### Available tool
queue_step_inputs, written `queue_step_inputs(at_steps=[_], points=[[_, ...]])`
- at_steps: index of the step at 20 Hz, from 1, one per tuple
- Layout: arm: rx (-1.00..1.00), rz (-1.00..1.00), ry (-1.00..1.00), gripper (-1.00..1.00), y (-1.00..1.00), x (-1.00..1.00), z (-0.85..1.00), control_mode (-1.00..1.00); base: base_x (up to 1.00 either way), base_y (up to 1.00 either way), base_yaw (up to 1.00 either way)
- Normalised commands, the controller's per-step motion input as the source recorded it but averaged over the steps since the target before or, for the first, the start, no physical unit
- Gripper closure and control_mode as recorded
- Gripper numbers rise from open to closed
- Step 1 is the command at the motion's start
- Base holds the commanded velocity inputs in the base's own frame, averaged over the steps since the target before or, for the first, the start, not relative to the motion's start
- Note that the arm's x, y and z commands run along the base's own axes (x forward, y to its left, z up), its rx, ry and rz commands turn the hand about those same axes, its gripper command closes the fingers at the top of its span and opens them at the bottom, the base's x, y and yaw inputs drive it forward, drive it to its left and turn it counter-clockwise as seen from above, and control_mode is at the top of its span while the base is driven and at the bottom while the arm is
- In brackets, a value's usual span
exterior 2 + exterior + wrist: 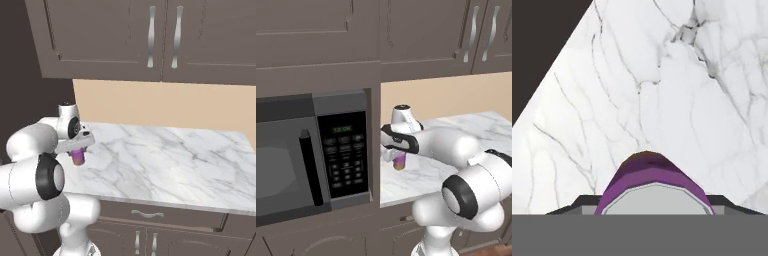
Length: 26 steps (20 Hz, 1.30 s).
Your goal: Four empty soda cans are scattered around the kitchen. Gather all the cans and cluster them next to the stove for recycling.
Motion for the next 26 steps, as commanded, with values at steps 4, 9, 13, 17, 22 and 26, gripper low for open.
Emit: queue_step_inputs(at_steps=[4, 9, 13, 17, 22, 26], points=[[0.03, -0.3, 0.0, 1.0, -0.33, -0.2, 0.3, -1.0, 0.0, 0.0, 0.0], [0.05, -0.29, 0.03, 1.0, -0.31, -0.3, 0.23, -1.0, 0.0, 0.0, 0.0], [0.02, -0.31, -0.01, 1.0, -0.26, -0.22, 0.29, -1.0, 0.0, 0.0, 0.0], [0.0, -0.22, -0.06, 1.0, -0.22, -0.42, 0.38, -1.0, 0.0, 0.0, 0.0], [0.0, -0.21, -0.08, 1.0, -0.25, -0.51, 0.28, -1.0, 0.0, 0.0, 0.0], [0.02, -0.16, -0.12, 1.0, -0.15, -0.55, 0.22, -1.0, 0.0, 0.0, 0.0]])
